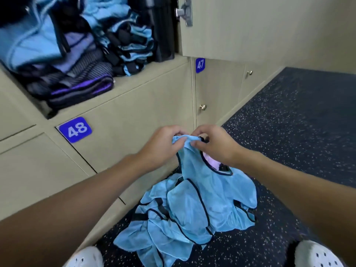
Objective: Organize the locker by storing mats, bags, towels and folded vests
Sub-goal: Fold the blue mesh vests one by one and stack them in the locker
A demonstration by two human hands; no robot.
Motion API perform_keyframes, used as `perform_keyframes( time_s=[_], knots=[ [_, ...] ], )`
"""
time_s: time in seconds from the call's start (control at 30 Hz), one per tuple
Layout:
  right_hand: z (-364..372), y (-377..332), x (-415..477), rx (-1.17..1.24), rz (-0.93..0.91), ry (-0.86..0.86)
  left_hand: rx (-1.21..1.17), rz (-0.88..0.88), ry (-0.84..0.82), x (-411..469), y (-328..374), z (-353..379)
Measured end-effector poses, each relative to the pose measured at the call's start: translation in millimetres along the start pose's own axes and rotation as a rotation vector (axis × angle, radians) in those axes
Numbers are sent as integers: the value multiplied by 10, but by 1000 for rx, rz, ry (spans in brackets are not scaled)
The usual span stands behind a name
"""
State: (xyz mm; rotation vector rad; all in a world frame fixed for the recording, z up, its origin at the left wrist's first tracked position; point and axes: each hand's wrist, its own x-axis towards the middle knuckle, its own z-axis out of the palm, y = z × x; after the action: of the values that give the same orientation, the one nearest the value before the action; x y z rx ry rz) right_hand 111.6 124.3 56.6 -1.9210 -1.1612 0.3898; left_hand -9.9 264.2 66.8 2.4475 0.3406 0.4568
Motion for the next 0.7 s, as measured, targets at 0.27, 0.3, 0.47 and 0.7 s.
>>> perform_keyframes(
  time_s=[0.27, 0.3, 0.47, 0.7],
  knots=[
    [-882, -1368, -237, -19, -169, 181, -12, 162, 224, -177, 1178, -1169],
    [-966, -1546, -308, 30, -194, 217, -21, 166, 238, -231, 1301, -1289],
    [-1202, -2185, -721, 219, -274, 366, -154, 203, 369, -539, 1822, -1763],
    [-1120, -2439, -1066, 320, -281, 402, -363, 177, 481, -923, 2062, -1822]
  ],
)
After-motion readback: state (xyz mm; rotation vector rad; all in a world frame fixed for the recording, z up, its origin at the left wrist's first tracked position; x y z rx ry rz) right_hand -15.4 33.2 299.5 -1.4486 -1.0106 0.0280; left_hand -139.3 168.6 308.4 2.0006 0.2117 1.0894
